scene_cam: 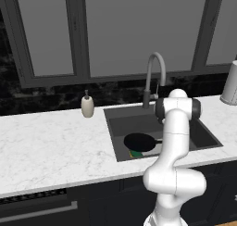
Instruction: Pick the pan and sponge and place them into the sink. Then turn on the water.
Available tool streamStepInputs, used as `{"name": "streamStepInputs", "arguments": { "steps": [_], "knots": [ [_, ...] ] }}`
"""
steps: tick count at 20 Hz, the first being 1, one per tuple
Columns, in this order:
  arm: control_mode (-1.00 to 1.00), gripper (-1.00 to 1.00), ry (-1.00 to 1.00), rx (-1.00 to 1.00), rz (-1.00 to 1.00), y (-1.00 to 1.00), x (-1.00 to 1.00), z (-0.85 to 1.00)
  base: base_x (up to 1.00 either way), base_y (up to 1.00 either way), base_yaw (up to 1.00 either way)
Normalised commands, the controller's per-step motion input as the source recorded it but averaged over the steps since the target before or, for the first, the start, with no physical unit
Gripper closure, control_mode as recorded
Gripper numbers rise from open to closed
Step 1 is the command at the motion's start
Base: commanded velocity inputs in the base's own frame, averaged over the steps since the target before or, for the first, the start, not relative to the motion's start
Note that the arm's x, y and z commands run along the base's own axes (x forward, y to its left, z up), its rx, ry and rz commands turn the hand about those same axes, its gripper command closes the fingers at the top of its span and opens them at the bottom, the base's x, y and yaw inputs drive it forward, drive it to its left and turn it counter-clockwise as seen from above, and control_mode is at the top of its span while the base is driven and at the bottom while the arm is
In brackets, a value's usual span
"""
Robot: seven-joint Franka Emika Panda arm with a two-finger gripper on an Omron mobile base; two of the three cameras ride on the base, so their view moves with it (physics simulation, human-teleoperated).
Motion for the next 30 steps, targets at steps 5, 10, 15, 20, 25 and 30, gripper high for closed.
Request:
{"name": "streamStepInputs", "arguments": {
  "steps": [5,10,15,20,25,30],
  "knots": [
    [-1.00,-1.00,0.00,0.01,0.04,0.00,0.02,0.00,0.00,0.00,0.00],
    [-1.00,-1.00,0.00,0.00,0.05,0.00,0.00,0.00,0.00,0.00,0.00],
    [-1.00,-1.00,0.00,0.05,0.04,0.00,-0.02,0.16,0.00,0.00,0.00],
    [-1.00,-1.00,-0.01,0.20,0.00,0.00,-0.14,0.86,0.00,0.00,0.00],
    [-1.00,-1.00,-0.02,0.21,-0.01,0.00,-0.23,1.00,0.00,0.00,0.00],
    [-1.00,-1.00,-0.01,0.09,-0.07,0.00,-0.26,0.99,0.00,0.00,0.00]
  ]
}}
